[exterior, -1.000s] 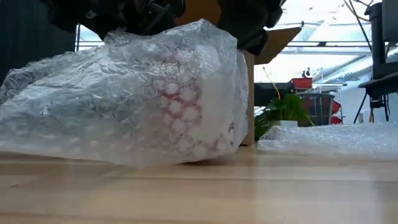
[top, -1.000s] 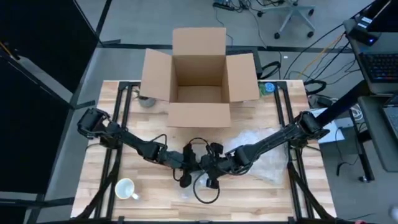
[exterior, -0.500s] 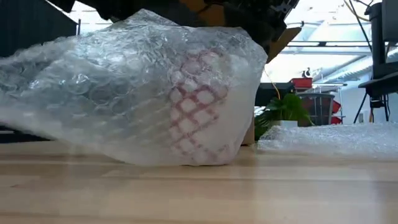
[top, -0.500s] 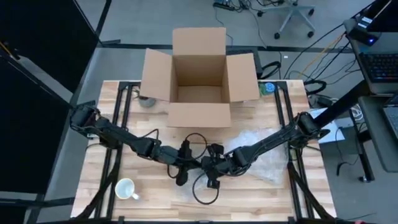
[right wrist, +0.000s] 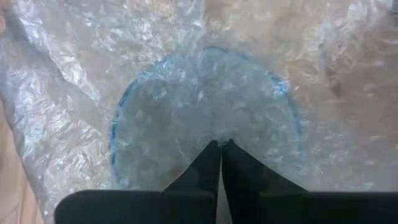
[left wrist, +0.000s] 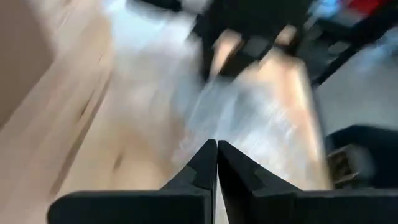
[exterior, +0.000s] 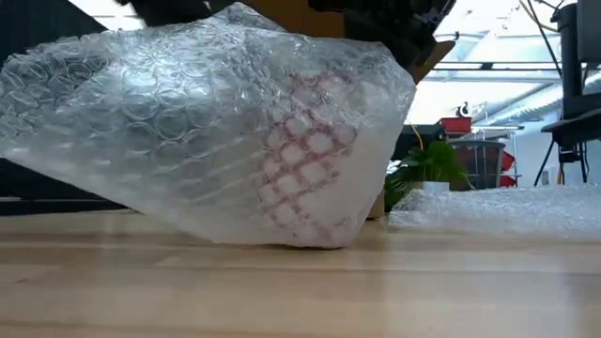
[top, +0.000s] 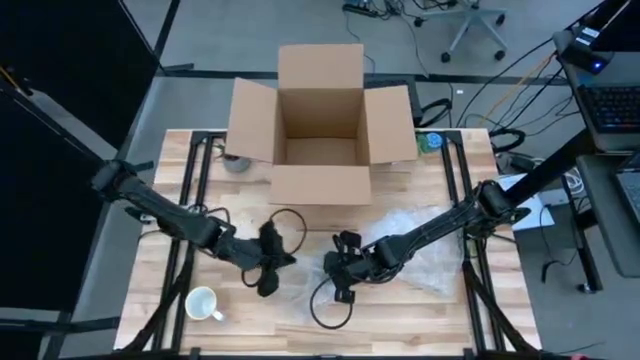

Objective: Wrap mug
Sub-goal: Wrap the red mug with bubble wrap

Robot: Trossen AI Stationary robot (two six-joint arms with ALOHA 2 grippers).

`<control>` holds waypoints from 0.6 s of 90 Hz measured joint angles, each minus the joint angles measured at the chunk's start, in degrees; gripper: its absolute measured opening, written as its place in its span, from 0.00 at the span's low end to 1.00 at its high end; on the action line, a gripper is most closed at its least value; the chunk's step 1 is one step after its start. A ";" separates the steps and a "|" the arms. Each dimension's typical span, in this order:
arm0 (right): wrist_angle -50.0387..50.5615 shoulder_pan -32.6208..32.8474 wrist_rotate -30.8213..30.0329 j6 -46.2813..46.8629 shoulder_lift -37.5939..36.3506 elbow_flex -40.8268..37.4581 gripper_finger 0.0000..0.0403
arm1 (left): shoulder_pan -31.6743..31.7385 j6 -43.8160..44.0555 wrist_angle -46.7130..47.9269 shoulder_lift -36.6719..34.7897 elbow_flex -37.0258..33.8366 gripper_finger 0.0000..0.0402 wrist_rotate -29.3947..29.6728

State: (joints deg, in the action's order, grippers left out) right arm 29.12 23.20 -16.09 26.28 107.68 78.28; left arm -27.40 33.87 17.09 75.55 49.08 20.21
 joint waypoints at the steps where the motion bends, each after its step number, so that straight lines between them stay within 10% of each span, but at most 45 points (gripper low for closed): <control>1: 0.00 0.00 0.01 0.01 0.00 0.00 0.00 | -0.27 0.83 1.35 0.00 -0.01 0.00 0.65; 21: -0.12 0.00 -0.08 -0.41 0.00 0.00 0.00 | -2.31 6.83 -5.52 5.78 -6.77 0.00 4.78; 38: -0.32 -0.28 -0.13 -0.43 0.00 0.00 0.00 | -1.97 -7.76 -31.96 9.88 -7.25 0.00 5.38; 54: -0.64 -0.55 -0.11 -0.63 0.00 0.00 0.00 | 1.14 -13.42 -38.14 11.25 -5.52 0.00 3.75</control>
State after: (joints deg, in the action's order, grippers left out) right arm 28.48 22.65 -16.21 25.65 107.68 78.28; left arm -26.26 20.45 -21.05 86.80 43.56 23.96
